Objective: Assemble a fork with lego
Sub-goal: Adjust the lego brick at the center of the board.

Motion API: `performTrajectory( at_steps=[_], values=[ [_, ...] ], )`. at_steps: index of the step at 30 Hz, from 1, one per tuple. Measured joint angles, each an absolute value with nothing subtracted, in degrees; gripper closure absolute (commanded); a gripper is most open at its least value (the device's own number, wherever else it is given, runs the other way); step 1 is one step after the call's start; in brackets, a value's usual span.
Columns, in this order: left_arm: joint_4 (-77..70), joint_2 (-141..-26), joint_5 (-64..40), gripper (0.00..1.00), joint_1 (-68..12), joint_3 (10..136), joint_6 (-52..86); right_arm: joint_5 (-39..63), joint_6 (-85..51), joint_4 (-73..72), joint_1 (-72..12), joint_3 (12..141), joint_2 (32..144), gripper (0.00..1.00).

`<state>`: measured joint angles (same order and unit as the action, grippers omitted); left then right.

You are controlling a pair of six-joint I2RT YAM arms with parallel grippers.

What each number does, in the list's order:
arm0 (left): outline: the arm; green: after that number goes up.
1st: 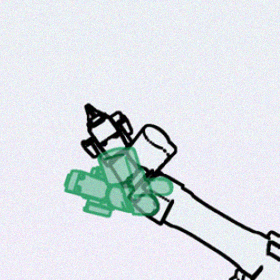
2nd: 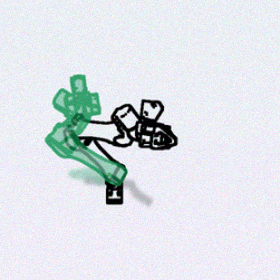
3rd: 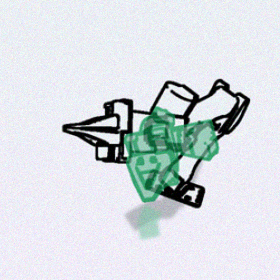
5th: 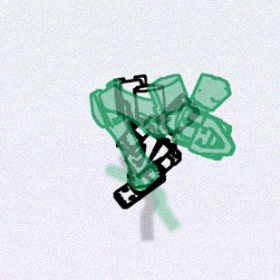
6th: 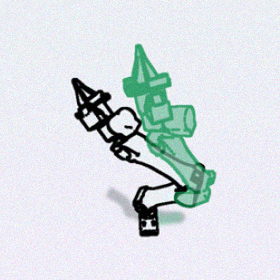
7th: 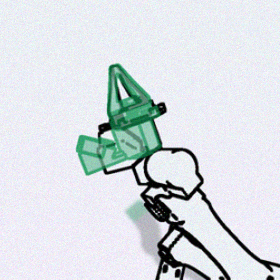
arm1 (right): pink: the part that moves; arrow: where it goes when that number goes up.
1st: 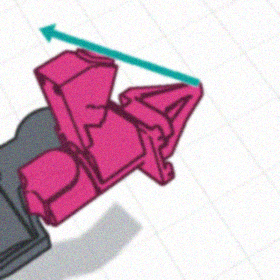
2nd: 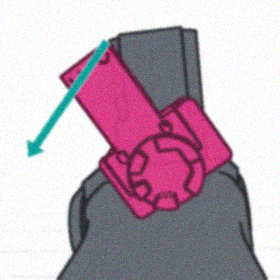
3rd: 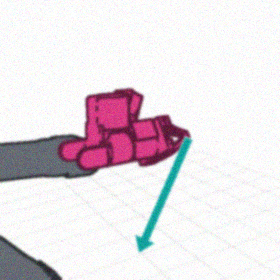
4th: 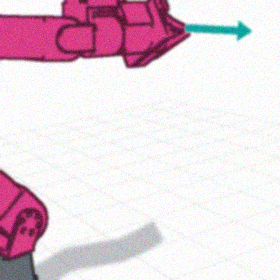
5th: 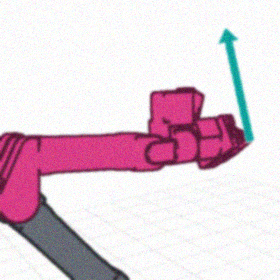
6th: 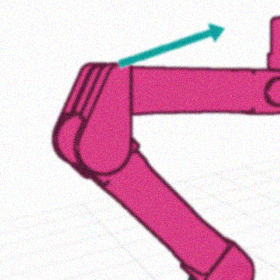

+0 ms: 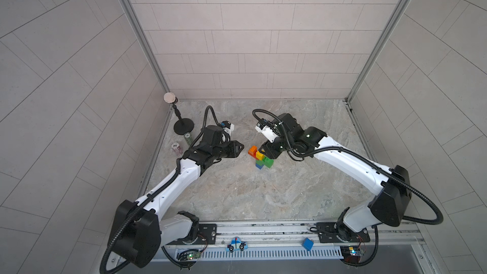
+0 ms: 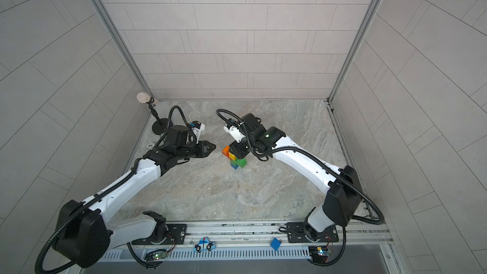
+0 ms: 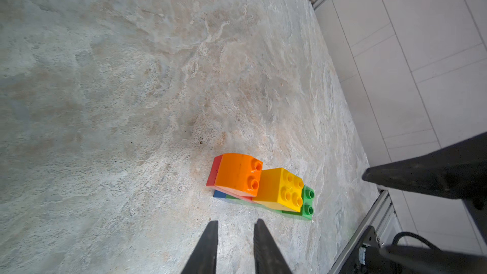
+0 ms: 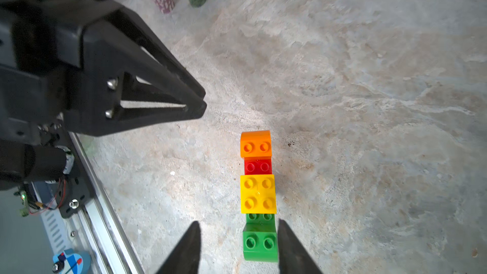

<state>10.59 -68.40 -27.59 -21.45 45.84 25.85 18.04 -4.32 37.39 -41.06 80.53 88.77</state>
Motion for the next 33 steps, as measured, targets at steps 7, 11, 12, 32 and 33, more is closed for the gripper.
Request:
performTrajectory(
  at_steps=[7, 11, 12, 32, 33],
  values=[
    [6.96, -66.11, -28.49, 0.69, -18.61, 41.43, 29.04, 18.06, 2.02, 45.82, -40.93, 90.32, 98.56, 0.22],
    [5.87, -65.82, -28.69, 0.69, -18.22, 40.95, 29.85, 16.62, 3.86, 48.71, -40.93, 92.18, 101.23, 0.22],
    [5.76, -65.82, -28.71, 0.69, -18.17, 40.95, 30.02, 16.45, 4.16, 49.23, -40.93, 92.53, 101.67, 0.24],
    [4.58, -65.93, -29.56, 0.7, -17.74, 40.88, 30.22, 15.46, 4.97, 53.21, -40.82, 96.88, 107.09, 0.49],
    [4.58, -65.93, -29.56, 0.7, -17.74, 40.88, 30.22, 15.51, 4.93, 53.32, -40.82, 96.97, 107.13, 0.51]
  ],
)
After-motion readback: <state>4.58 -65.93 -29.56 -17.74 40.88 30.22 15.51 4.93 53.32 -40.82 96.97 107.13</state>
